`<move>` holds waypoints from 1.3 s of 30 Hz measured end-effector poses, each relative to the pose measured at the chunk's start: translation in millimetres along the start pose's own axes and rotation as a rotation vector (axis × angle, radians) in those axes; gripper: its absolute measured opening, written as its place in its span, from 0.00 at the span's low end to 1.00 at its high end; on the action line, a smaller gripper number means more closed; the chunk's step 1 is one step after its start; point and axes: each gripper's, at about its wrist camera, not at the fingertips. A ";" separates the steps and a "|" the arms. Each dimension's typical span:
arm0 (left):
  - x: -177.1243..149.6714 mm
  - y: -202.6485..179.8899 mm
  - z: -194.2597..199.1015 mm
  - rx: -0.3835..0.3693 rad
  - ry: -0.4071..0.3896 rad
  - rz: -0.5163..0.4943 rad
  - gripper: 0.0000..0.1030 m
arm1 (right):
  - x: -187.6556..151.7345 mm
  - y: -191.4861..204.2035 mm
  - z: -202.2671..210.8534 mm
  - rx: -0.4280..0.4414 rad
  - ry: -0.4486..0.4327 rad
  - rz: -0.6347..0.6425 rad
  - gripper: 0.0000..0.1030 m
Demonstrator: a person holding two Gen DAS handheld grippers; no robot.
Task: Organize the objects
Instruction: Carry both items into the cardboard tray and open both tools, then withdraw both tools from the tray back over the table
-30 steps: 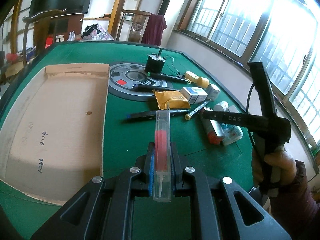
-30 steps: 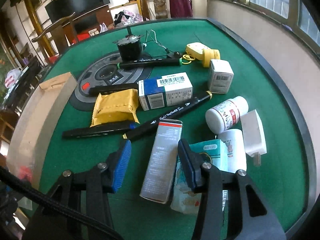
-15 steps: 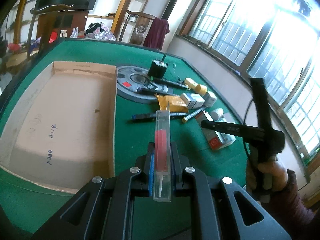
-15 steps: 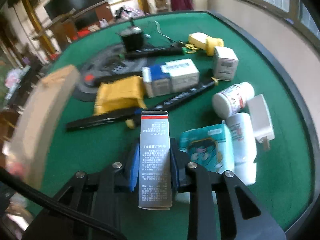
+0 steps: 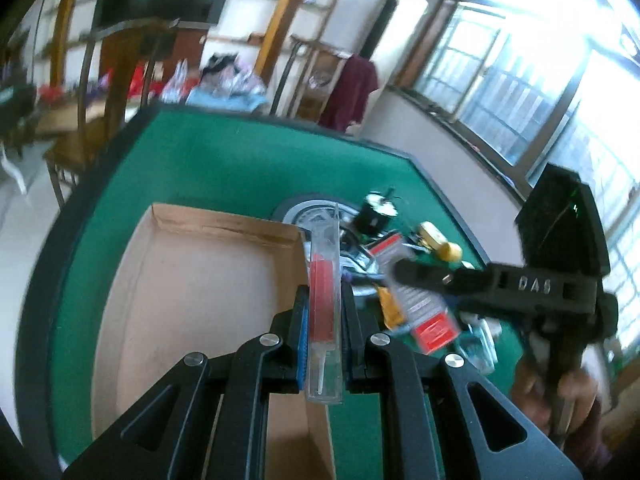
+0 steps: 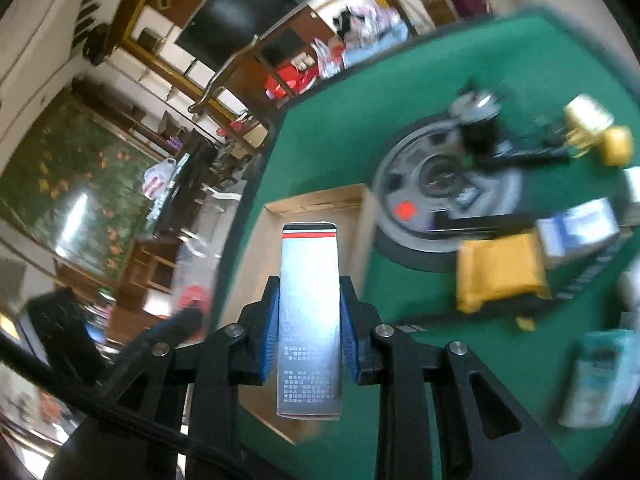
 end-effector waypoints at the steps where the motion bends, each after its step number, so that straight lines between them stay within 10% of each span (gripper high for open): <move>1: 2.7 7.1 -10.9 0.011 0.008 0.015 0.10 | 5.8 0.4 -15.1 0.007 0.020 -0.031 0.24; 12: -12.6 62.7 -113.0 0.046 0.129 0.145 0.10 | 31.1 -4.7 -125.7 -0.146 0.044 -0.090 0.24; 21: -18.3 66.2 -137.0 0.004 0.135 0.177 0.10 | 34.9 4.8 -132.9 -0.230 0.009 -0.041 0.24; 29: -15.0 70.9 -144.7 0.010 0.140 0.231 0.42 | 33.8 11.7 -129.4 -0.306 -0.055 0.064 0.24; 39: -18.8 67.8 -98.4 0.023 0.049 0.282 0.45 | 30.8 15.7 -89.0 -0.274 -0.115 0.112 0.42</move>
Point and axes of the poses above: each gripper's, at about its wrist camera, not at the fingertips, and z roughly against the way its jaws point, y to its left, x to its top, and after that the axes turned 11 degrees about -z, right-handed
